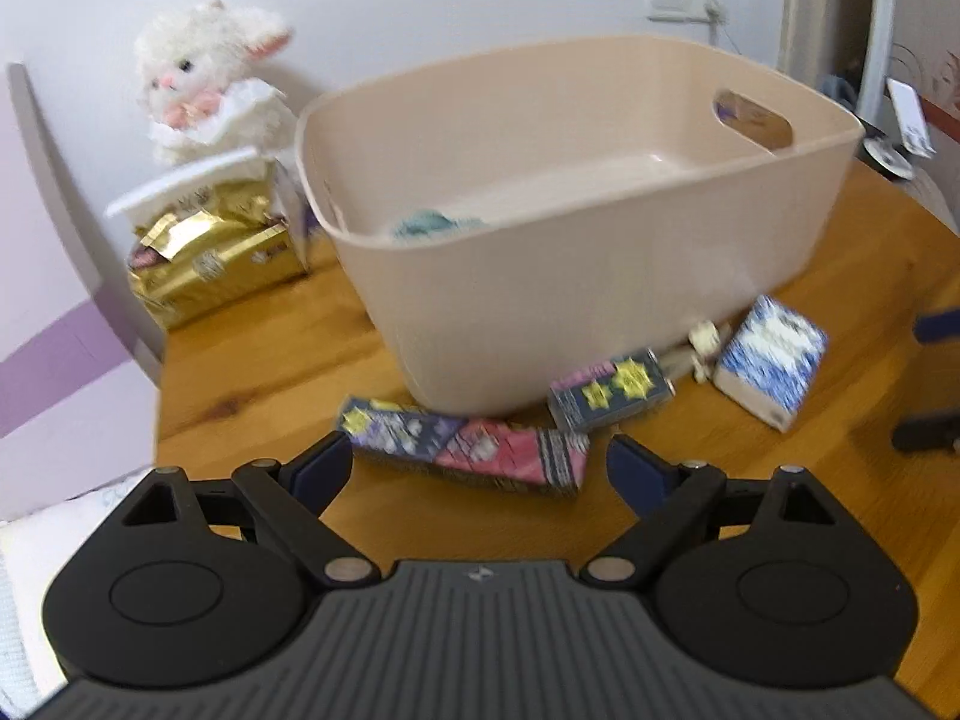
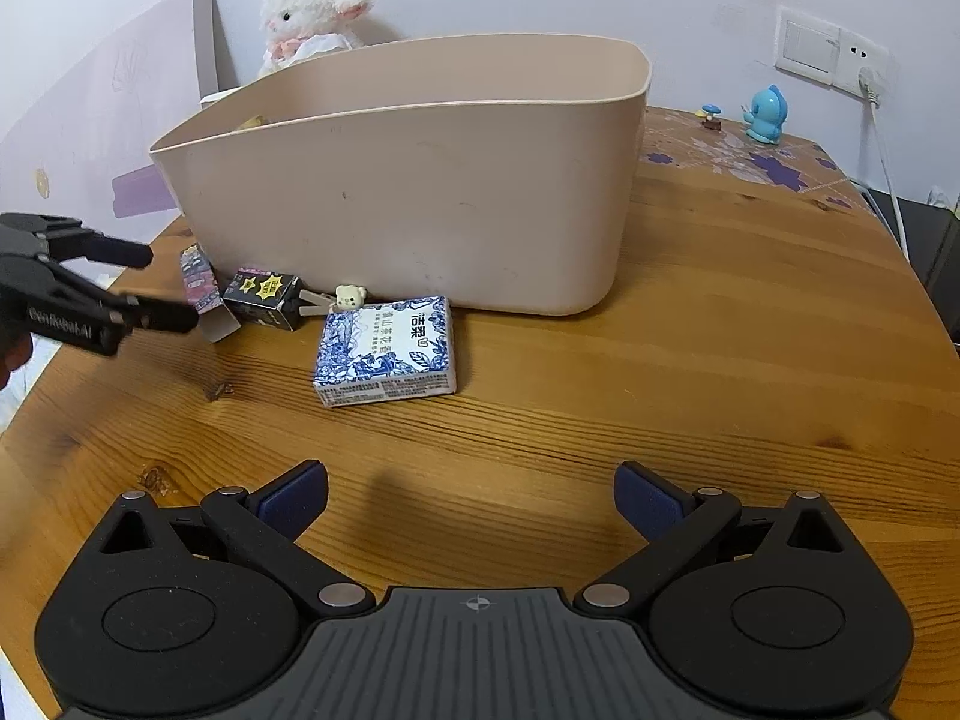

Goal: Organize objects
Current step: 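Grasp the long purple-pink box with the left tool while the right grasps the blue-white tissue pack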

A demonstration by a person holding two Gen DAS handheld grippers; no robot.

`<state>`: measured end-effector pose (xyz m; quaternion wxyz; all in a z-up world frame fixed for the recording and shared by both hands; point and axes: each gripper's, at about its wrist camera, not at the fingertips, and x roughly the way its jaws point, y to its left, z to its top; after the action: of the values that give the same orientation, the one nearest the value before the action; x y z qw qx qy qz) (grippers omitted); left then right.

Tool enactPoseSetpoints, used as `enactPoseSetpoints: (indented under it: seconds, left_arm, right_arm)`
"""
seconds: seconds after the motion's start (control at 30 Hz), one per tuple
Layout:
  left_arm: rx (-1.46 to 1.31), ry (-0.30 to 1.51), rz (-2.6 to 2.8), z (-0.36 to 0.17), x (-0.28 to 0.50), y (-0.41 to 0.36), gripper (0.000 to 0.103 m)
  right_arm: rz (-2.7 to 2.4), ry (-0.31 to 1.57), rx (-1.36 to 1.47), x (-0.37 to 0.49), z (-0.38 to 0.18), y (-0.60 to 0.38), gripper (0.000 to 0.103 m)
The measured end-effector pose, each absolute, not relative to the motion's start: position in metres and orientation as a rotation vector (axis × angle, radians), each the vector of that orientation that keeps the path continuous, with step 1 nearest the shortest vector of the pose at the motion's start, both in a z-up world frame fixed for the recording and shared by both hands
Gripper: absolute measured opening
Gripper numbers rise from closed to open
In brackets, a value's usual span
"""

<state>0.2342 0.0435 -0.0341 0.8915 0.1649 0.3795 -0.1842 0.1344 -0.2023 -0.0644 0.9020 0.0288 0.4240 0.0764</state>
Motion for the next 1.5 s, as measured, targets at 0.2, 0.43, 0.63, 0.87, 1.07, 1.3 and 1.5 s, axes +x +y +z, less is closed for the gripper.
enactPoseSetpoints:
  seconds: [0.2,0.43,0.63,0.87,1.07,1.3,1.5]
  left_arm:
    - [0.316,0.807,-0.159,-0.046,0.252,0.037,0.092]
    - [0.153,0.849,-0.072,-0.05,0.258,0.042,0.093]
    - [0.177,0.876,0.004,-0.063,0.255,0.036,0.092]
    - [0.115,0.919,-0.017,-0.066,0.234,0.058,0.093]
    - [0.044,0.924,-0.028,-0.07,0.224,0.082,0.093]
    - [0.047,0.892,-0.076,-0.073,0.22,0.089,0.091]
    - [0.061,0.854,-0.115,-0.07,0.222,0.088,0.073]
  right_arm:
    - [0.155,0.866,0.068,0.13,-0.062,-0.204,0.103]
    - [0.148,0.862,0.069,0.128,-0.061,-0.205,0.103]
    - [0.139,0.858,0.072,0.13,-0.061,-0.203,0.103]
    - [0.146,0.864,0.046,0.14,-0.064,-0.196,0.103]
    - [0.144,0.868,0.039,0.153,-0.072,-0.185,0.103]
    - [0.149,0.88,0.016,0.168,-0.08,-0.169,0.103]
    - [0.132,0.863,-0.023,0.181,-0.084,-0.153,0.103]
